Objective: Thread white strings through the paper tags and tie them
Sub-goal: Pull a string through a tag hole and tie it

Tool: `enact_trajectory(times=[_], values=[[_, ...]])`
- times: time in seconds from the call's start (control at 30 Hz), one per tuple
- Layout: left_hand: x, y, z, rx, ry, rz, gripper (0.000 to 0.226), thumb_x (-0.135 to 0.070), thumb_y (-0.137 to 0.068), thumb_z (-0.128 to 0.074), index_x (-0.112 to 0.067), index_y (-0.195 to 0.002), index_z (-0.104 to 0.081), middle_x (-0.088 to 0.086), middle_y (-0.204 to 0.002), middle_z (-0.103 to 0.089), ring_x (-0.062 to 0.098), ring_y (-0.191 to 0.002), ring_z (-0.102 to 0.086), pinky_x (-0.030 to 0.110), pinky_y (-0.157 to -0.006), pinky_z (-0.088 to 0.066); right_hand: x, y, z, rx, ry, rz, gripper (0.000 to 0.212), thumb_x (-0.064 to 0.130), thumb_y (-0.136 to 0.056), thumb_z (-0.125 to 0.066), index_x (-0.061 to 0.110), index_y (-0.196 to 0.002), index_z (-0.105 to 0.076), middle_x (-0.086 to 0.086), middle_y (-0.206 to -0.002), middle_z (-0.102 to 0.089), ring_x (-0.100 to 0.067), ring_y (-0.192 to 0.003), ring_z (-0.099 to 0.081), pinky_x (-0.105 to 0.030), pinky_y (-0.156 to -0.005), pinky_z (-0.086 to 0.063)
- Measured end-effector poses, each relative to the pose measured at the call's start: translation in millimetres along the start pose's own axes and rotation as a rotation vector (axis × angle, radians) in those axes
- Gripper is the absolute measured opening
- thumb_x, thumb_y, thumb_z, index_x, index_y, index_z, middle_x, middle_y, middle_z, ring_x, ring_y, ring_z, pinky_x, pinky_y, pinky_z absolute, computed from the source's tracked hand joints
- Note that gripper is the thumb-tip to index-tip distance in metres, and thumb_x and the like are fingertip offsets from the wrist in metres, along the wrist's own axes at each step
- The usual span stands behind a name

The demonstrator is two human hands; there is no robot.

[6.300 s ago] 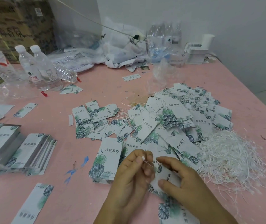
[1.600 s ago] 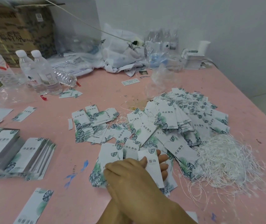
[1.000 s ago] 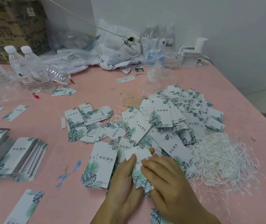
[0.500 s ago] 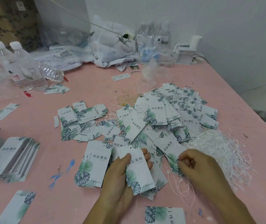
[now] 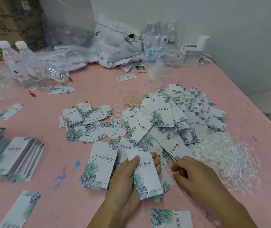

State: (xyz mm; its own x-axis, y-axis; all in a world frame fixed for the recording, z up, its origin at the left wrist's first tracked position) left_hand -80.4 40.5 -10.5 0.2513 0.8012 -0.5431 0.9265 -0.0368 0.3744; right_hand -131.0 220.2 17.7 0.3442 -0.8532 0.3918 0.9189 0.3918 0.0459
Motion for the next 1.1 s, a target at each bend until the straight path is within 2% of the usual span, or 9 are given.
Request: enact_trajectory(times=[0.1, 0.2, 0.3, 0.4, 0.5, 0.6, 0.73, 0.93, 1.1], values=[[0, 0, 0, 0.01, 0.004, 0.002, 0.039, -0.02, -0.088, -0.053, 0.01, -0.106, -0.071, 0.031, -0.109, -0.068, 0.033, -0.087, -0.072, 0.036, -0.07, -0.06, -4, 0, -3, -0.011, 0.0, -0.006, 0.012, 0.03, -0.085, -0.061, 0.035, -0.076, -0.057, 0.017, -0.08, -0.054, 0.001, -0.074, -0.052, -0.015, -0.056, -0.035], [1, 0, -1, 0.03, -0.001, -0.003, 0.036, -0.017, -0.087, -0.055, 0.01, -0.105, -0.071, 0.03, -0.105, -0.068, 0.033, -0.084, -0.071, 0.037, -0.071, -0.06, -5, 4, 3, -0.096, -0.31, -0.051, 0.013, 0.024, -0.087, -0.062, 0.033, -0.078, -0.06, 0.014, -0.078, -0.061, -0.004, -0.065, -0.056, -0.02, -0.056, -0.044], [1, 2, -5, 0.081, -0.005, -0.015, 0.027, -0.004, -0.084, -0.063, 0.007, -0.107, -0.071, 0.027, -0.098, -0.068, 0.031, -0.077, -0.07, 0.038, -0.069, -0.061, 6, 4, 21, -0.351, -0.7, -0.072, 0.014, 0.017, -0.088, -0.065, 0.03, -0.084, -0.064, 0.005, -0.074, -0.065, -0.005, -0.062, -0.059, -0.017, -0.056, -0.049], [2, 5, -7, 0.133, 0.016, 0.004, 0.042, -0.004, -0.076, -0.065, 0.004, -0.117, -0.068, 0.023, -0.092, -0.068, 0.029, -0.071, -0.068, 0.036, -0.064, -0.06, 31, 7, 27, -0.543, -0.873, 0.02, 0.013, 0.018, -0.086, -0.069, 0.03, -0.085, -0.066, 0.005, -0.078, -0.068, -0.007, -0.068, -0.064, -0.014, -0.061, -0.051], [2, 8, -8, 0.155, 0.013, 0.016, 0.049, -0.003, -0.07, -0.07, 0.004, -0.119, -0.067, 0.023, -0.092, -0.066, 0.027, -0.071, -0.065, 0.034, -0.063, -0.058, 58, 12, 16, -0.522, -0.8, 0.211, 0.004, 0.025, -0.086, -0.07, 0.028, -0.087, -0.067, 0.01, -0.085, -0.067, -0.005, -0.078, -0.066, -0.012, -0.067, -0.051], [4, 8, -6, 0.15, -0.003, 0.023, 0.055, -0.005, -0.07, -0.073, 0.003, -0.123, -0.063, 0.024, -0.102, -0.067, 0.029, -0.08, -0.066, 0.034, -0.066, -0.057, 68, 15, 1, -0.523, -0.56, 0.364, 0.009, 0.021, -0.086, -0.062, 0.015, -0.085, -0.068, 0.01, -0.095, -0.058, -0.012, -0.09, -0.064, -0.023, -0.076, -0.052], [4, 7, -8, 0.145, -0.11, -0.008, 0.057, -0.01, -0.072, -0.08, -0.002, -0.126, -0.062, 0.025, -0.108, -0.064, 0.032, -0.089, -0.064, 0.036, -0.071, -0.056, 65, 16, -2, -0.546, -0.497, 0.381, 0.011, 0.021, -0.086, -0.064, 0.013, -0.083, -0.07, 0.004, -0.094, -0.055, -0.012, -0.092, -0.06, -0.017, -0.08, -0.047], [2, 6, -6, 0.146, -0.054, -0.035, 0.05, 0.001, -0.065, -0.081, -0.009, -0.113, -0.071, 0.014, -0.092, -0.066, 0.025, -0.079, -0.066, 0.035, -0.069, -0.057, 63, 18, -4, -0.536, -0.511, 0.392, 0.012, 0.02, -0.083, -0.065, 0.011, -0.077, -0.071, 0.004, -0.089, -0.055, -0.008, -0.087, -0.058, -0.01, -0.078, -0.044], [-5, 6, -7, 0.069, -0.014, -0.122, 0.057, 0.01, -0.069, -0.07, -0.005, -0.123, -0.062, 0.013, -0.087, -0.066, 0.022, -0.072, -0.066, 0.033, -0.065, -0.058, 59, 21, -3, -0.477, -0.609, 0.376, 0.005, 0.02, -0.08, -0.065, 0.017, -0.078, -0.068, 0.01, -0.092, -0.058, -0.01, -0.088, -0.061, -0.012, -0.077, -0.044]])
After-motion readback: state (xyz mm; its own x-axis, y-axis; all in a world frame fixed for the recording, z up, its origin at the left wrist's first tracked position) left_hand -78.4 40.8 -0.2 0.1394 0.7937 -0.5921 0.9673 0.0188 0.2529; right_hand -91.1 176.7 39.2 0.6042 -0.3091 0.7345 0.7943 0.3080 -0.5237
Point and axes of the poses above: each hand's wrist, its own y-axis away from the middle knuckle, its own z-axis out of the back of the hand, x = y × z, the point moved 4 cm from there along -y, towards the middle knuckle
